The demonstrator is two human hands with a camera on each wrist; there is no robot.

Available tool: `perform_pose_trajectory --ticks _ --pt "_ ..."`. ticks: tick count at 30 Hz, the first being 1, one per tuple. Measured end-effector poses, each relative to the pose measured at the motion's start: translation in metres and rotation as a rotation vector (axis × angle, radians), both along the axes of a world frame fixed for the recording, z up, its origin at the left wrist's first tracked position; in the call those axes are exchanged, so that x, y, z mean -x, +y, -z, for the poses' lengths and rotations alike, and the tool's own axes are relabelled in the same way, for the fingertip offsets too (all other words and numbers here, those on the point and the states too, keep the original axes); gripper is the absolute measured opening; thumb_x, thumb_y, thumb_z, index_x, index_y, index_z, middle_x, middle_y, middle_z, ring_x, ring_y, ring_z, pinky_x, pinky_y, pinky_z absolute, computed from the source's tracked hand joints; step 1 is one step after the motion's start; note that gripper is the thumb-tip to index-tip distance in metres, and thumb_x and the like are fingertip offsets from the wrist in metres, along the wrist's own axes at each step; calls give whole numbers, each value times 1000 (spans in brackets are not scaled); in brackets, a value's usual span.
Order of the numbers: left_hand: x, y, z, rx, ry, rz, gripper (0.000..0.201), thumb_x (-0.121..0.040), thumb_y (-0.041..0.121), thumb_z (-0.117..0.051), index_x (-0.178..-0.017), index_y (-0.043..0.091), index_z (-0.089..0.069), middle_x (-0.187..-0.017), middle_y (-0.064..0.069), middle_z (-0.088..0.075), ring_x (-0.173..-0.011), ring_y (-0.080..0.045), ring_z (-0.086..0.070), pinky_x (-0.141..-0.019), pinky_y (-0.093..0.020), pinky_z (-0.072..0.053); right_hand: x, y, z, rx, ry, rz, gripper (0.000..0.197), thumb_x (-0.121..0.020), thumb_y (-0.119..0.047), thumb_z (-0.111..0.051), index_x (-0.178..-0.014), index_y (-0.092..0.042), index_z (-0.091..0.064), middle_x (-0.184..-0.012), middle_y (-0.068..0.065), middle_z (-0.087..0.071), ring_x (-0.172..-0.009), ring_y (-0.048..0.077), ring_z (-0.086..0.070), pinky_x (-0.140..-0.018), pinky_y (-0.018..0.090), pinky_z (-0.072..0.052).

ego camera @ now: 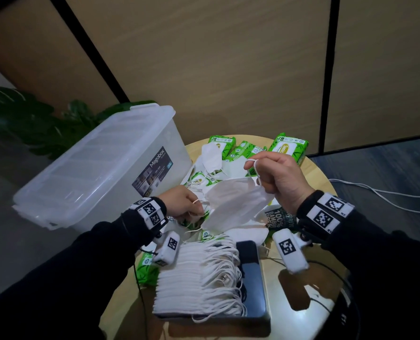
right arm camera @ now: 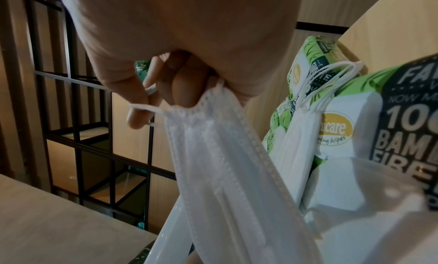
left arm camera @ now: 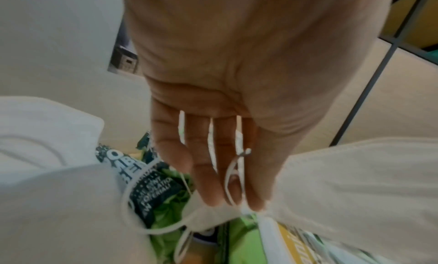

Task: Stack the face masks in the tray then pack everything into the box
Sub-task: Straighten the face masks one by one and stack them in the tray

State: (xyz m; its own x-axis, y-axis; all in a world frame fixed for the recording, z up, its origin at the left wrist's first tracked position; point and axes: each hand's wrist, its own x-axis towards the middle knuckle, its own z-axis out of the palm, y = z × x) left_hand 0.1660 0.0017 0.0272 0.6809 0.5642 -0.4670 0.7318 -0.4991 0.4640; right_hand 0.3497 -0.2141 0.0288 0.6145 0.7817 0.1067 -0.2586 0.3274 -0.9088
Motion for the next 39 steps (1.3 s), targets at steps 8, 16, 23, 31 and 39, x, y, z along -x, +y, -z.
perform_pose_trajectory --ticks 8,16,23,31,39 --pt "31 1 1 352 191 224 20 -101 25 -65 -114 27 -80 -107 -2 -77 -89 -12 -63 -85 -34 -53 -8 4 5 15 71 102 36 -95 0 -51 -73 -13 -76 -54 -2 -23 -46 13 -15 -44 19 -14" --pt "34 17 -10 112 18 201 17 -86 22 -82 -80 9 -73 -74 4 -67 -69 -4 -59 -70 -22 -49 -17 4 12 75 118 188 27 -94 -1 -52 -80 -9 -73 -53 -4 -24 -45 12 -14 -43 19 -13" --pt "57 46 -46 552 -899 -509 8 -88 3 -57 -84 -4 -61 -90 -18 -68 -79 -21 -73 -76 -32 -64 -37 8 22 318 281 316 25 -90 -13 -67 -70 -17 -52 -59 0 -26 -49 17 -20 -46 24 -18" --pt "22 23 -39 675 -939 -647 27 -96 21 -63 -70 22 -54 -59 7 -28 -48 -9 -36 -64 -26 -48 -69 3 25 394 488 239 29 -87 -4 -58 -68 -19 -44 -51 -4 -34 -42 13 -33 -49 24 -33" --pt "-9 32 3 580 -623 -823 14 -100 9 -63 -86 10 -59 -58 2 -32 -46 -12 -42 -55 -31 -56 -75 3 34 483 422 290 12 -89 0 -63 -93 -11 -66 -65 2 -55 -52 12 -50 -55 29 -42"
